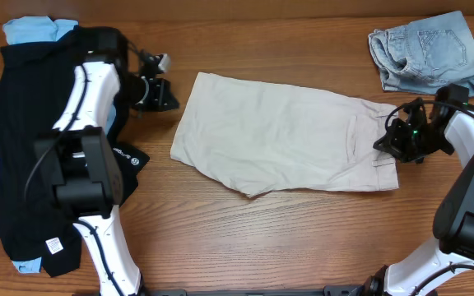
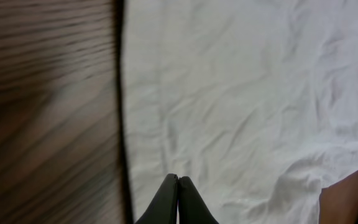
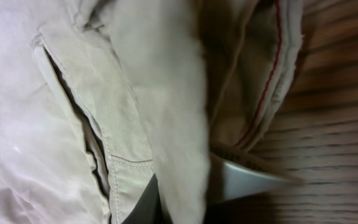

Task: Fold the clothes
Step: 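Grasp the right end of the folded shorts with the right gripper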

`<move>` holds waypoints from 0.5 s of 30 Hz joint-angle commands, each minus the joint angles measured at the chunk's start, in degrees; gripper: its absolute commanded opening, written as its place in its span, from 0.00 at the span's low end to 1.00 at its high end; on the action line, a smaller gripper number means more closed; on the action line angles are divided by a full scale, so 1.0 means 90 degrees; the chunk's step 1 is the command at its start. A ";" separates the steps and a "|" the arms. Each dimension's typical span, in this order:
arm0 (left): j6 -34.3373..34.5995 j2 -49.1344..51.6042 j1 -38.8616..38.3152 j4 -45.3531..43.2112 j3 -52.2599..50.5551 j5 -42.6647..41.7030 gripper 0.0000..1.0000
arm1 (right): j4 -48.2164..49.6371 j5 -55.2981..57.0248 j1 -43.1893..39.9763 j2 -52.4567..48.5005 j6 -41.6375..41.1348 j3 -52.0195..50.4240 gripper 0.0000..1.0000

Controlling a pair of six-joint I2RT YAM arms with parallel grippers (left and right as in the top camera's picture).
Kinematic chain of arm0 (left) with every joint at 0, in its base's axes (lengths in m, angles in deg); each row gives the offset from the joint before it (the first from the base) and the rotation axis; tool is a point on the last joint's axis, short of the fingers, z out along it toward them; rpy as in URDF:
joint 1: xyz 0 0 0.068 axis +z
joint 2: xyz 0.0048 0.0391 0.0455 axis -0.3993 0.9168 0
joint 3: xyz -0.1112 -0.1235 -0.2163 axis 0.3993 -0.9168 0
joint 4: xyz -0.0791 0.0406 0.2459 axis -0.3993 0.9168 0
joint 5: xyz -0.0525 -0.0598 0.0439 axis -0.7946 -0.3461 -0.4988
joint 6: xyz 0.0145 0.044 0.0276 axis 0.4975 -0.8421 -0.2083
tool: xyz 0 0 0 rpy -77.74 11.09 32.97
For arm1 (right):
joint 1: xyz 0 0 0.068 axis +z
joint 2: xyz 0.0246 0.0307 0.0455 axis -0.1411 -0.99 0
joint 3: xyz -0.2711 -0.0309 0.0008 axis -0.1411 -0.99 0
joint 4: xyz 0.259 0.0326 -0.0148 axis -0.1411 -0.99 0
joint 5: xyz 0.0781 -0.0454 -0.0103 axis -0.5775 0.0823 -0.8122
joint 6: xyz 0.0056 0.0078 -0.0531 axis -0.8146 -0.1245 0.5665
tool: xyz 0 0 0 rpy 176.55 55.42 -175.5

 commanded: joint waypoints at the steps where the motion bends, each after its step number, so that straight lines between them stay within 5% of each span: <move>1: -0.0206 0.0102 -0.0389 -0.0192 0.0119 0.0007 0.04 | -0.0017 -0.0024 0.0080 0.0194 -0.0010 0.0141 0.04; 15: 0.0238 0.0823 -0.0563 -0.0114 0.0104 0.0716 0.04 | -0.0066 -0.0034 0.0083 0.0194 -0.0177 0.0155 0.04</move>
